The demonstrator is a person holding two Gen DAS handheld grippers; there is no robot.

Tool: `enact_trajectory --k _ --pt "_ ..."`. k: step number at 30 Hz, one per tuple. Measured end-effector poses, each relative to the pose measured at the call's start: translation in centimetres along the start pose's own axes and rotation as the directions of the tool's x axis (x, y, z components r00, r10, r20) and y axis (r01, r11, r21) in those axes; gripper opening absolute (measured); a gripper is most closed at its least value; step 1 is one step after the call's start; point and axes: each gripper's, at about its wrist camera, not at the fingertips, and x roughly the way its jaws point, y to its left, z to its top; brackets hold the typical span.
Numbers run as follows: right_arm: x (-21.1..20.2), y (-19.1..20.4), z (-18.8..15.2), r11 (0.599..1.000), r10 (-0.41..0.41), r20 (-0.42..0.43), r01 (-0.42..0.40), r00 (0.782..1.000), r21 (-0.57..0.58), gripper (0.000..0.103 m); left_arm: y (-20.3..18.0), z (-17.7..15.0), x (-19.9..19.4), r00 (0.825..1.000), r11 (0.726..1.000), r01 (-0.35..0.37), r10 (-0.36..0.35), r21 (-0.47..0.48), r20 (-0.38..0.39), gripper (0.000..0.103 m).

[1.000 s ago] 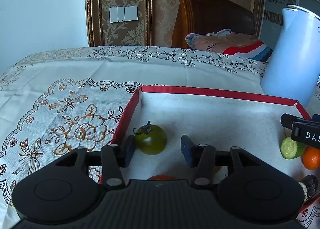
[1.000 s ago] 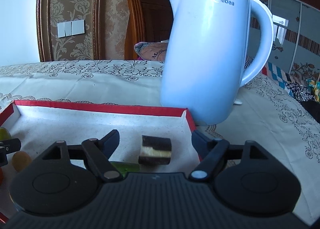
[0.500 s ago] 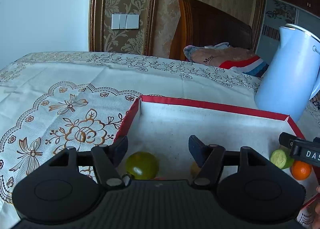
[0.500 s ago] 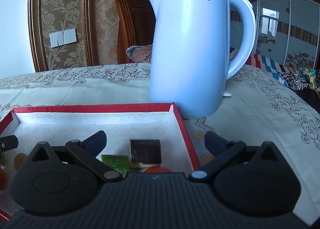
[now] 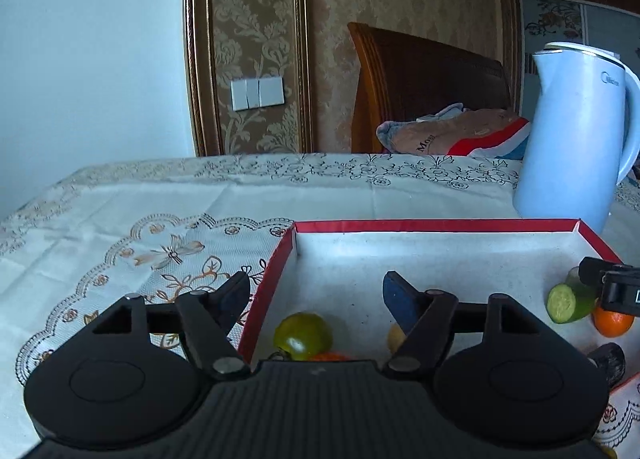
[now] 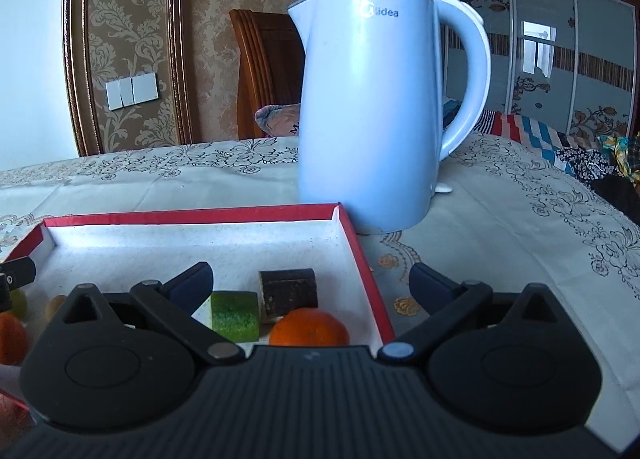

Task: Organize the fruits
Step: 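Withdraw both grippers from the tray back toward the remaining items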

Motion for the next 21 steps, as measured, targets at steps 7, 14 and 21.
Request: enact_trajectory --k 7,14,21 --pt "-2.6 -0.7 -0.9 0.997 0.058 0.025 -0.059 0.998 0.040 0.103 0.2 -0.9 -2.8 0.999 0.999 0.038 -0.038 -0.004 0.004 0.074" --pt "-5.8 -1.3 -2.9 0.991 0.122 0.031 -0.123 0.992 0.060 0.103 0.4 -2.3 -5.7 0.997 0.997 0.078 -0.077 -0.029 0.014 0.080" --pt "-8.4 -1.4 -4.6 0.990 0.137 0.036 -0.138 0.990 0.025 0.103 0.3 -3.7 -7.4 0.991 0.991 0.129 -0.129 -0.029 -0.023 0.080"
